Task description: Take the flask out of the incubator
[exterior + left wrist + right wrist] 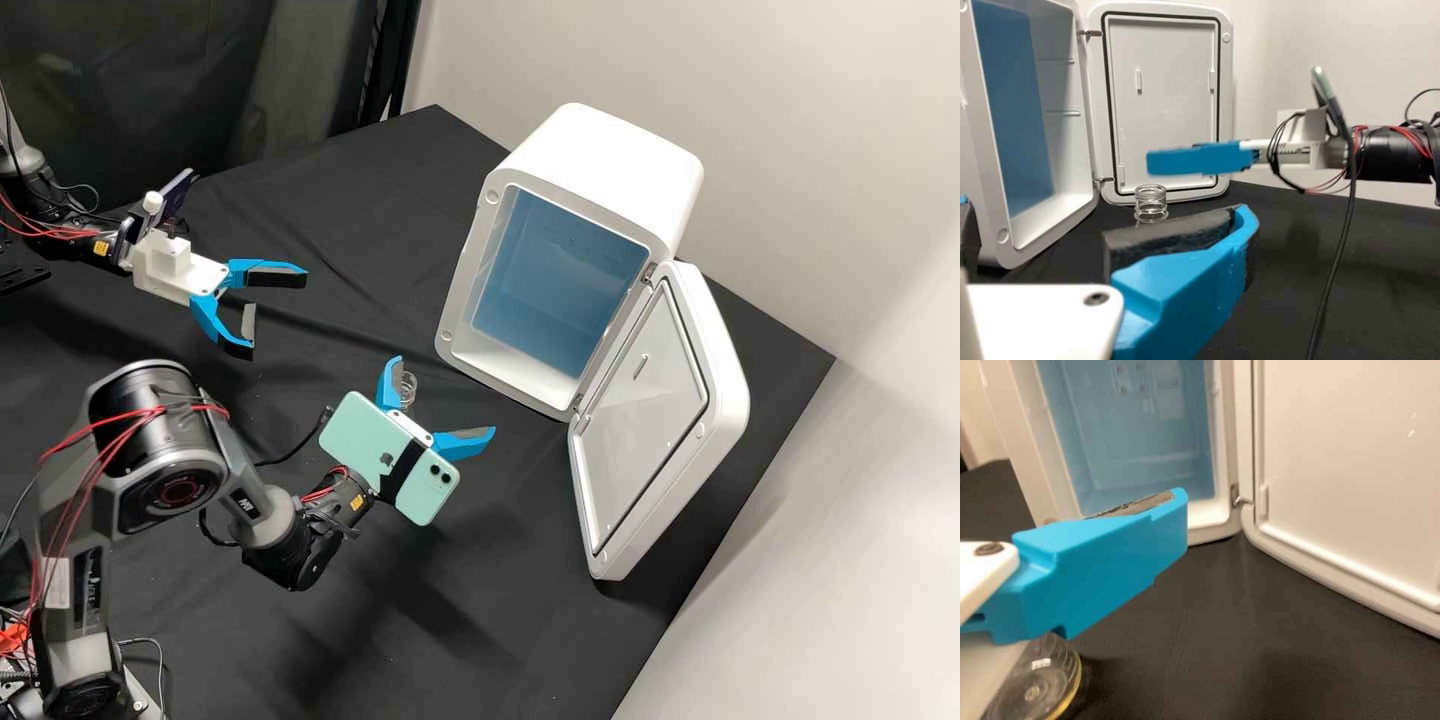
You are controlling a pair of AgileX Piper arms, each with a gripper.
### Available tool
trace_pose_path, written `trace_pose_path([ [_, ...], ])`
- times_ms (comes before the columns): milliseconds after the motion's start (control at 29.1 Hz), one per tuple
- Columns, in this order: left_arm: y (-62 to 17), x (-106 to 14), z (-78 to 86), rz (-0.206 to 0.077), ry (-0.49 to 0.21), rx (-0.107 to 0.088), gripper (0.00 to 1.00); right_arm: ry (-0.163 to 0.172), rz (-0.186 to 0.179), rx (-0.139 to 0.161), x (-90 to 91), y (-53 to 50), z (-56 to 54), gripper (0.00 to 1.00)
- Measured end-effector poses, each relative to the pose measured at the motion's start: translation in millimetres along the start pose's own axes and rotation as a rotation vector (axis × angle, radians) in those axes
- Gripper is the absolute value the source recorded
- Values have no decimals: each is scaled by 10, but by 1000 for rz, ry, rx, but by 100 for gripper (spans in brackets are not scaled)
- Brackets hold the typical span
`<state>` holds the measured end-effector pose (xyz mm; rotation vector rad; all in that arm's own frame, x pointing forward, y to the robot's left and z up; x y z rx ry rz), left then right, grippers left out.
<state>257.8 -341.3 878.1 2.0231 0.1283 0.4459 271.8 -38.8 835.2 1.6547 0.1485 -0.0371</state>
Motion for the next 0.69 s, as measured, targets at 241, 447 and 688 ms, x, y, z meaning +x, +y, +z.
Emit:
trace_pose_path([
  [241, -49, -19, -14, -20, 7, -44, 100, 15, 104, 14, -209, 242, -122, 100],
  [447, -49, -19, -14, -20, 7, -44, 100, -4, 243, 57, -395, 395, -200, 100],
  [688, -49, -19, -14, -20, 7, -45, 100, -20, 347, 173, -486, 487, -187, 100],
])
